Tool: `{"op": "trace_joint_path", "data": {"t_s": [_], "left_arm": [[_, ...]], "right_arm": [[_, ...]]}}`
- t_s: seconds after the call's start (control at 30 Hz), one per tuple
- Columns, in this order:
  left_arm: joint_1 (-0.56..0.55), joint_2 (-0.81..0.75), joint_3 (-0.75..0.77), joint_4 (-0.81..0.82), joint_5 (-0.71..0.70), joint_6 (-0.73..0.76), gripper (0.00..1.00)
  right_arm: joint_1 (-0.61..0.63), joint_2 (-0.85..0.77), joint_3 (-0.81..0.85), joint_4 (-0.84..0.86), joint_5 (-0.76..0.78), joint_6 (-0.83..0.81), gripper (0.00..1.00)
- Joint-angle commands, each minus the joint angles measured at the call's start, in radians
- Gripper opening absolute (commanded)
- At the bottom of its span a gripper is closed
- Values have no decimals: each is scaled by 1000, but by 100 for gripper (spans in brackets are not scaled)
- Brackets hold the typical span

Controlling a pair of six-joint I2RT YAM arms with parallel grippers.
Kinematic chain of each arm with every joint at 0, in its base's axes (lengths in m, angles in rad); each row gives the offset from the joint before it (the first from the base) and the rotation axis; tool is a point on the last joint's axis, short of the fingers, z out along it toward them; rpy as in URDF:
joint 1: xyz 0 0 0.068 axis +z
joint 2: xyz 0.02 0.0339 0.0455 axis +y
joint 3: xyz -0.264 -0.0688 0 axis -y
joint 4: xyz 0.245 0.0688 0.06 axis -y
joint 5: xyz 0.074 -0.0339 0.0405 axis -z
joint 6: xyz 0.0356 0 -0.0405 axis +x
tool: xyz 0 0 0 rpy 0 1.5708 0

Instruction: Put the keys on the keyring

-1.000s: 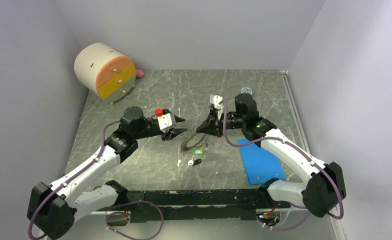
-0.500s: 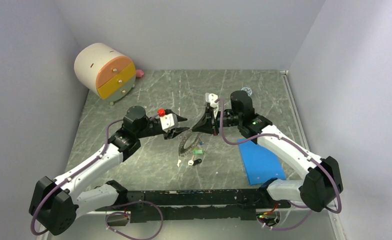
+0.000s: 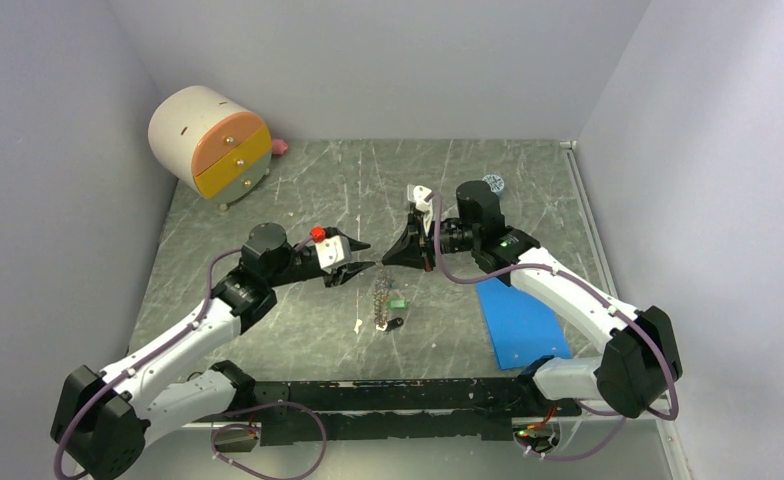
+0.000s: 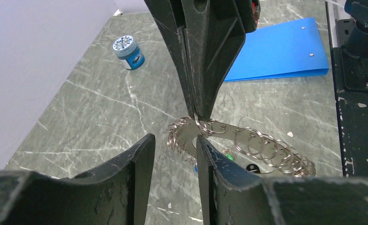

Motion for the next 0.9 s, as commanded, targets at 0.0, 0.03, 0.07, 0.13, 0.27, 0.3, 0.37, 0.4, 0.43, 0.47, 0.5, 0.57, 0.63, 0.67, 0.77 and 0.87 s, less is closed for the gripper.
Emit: {"op": "trace_joint_path", "data": {"t_s": [0.0,0.03,0.07,0.13,0.27,0.3,0.37,0.4,0.43,0.47,0.5,0.57,0.63,0.67,0.77,0.87], "left_arm": [[-25,-56,17,-79,-26,-6,43],[-25,-66,18,-90,-33,-13,43],[-26,-75,15,-92,-35,-20,44],[-27,-90,-1,-76,-24,-33,44],[-30,-99,-24,-63,-28,-45,43],[-31,-99,-30,-51,-36,-53,43],[-32,-97,-45,-15,-43,-62,43],[-32,-94,-49,1,-46,-66,43],[-32,-93,-48,4,-49,-65,43],[-32,-93,-44,-1,-54,-61,43],[-32,-94,-37,-11,-60,-55,42],[-32,-104,-23,-38,-62,-36,41],[-32,-117,-17,-48,-42,-22,41],[-31,-122,-17,-44,-25,-23,42],[-34,-122,-15,-16,38,-44,42],[-35,-103,-18,29,53,-66,42]], "right_arm": [[-2,-28,45,122,41,19,0],[-2,-31,41,131,39,26,0],[-2,-35,34,144,39,36,0],[-2,-40,22,175,36,63,0],[-2,-50,-1,228,21,98,0],[-2,-52,-3,236,14,103,0],[-2,-52,-7,252,-4,114,0],[-2,-52,-9,257,-12,114,0],[-1,-52,-9,257,-17,114,0],[-2,-52,-7,249,-15,110,0],[-2,-52,-4,239,-6,107,0],[-2,-54,0,224,8,98,0],[-2,-57,-1,222,27,98,0],[-2,-58,-1,223,35,102,0],[-2,-54,0,231,32,112,0],[-2,-51,-8,253,17,122,0]]}}
